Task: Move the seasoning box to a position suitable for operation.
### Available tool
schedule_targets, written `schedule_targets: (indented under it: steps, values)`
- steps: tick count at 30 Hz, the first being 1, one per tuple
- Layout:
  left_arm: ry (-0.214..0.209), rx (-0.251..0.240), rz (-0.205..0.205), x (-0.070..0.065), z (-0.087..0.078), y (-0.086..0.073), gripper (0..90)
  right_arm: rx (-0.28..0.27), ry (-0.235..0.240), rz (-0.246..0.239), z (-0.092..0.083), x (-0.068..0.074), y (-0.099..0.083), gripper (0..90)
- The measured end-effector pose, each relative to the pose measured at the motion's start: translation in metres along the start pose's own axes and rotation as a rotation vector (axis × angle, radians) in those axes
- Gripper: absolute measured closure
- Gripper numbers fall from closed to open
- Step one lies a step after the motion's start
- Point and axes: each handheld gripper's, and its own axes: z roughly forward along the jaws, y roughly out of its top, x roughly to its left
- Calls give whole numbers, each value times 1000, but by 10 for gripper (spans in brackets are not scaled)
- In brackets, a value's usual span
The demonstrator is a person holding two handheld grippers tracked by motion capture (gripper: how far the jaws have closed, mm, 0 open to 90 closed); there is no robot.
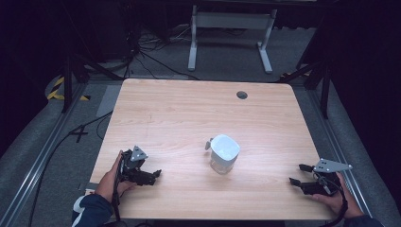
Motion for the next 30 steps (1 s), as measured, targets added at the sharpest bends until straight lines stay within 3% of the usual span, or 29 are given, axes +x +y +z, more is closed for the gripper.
schedule_targets:
  steps: [8,11,13,15,18,20,23,28,29,30]
  values:
    - [-8,-1,8,0,0,0,0,0,-1,-1,0,0,0,257]
    - [-52,-1,72,0,0,0,2,0,-1,-1,0,0,0,257]
    - [-64,-4,78,-1,0,0,2,0,-2,0,0,0,0,257]
    - [-99,3,112,-4,3,4,3,0,-2,0,0,0,0,257]
    - [-105,-3,128,-6,5,6,5,0,-2,0,0,0,0,257]
    - [-104,-18,116,-6,5,7,48,-1,-2,-4,1,0,0,257]
    - [-112,-40,117,-5,3,7,200,-1,-1,-4,1,0,1,256]
    - [-120,-61,118,1,2,14,306,-1,-1,-4,1,0,1,256]
    - [-115,-67,97,1,0,16,311,-1,-1,-4,1,0,1,256]
    - [-96,-79,103,1,-1,18,327,0,-1,-2,1,0,1,256]
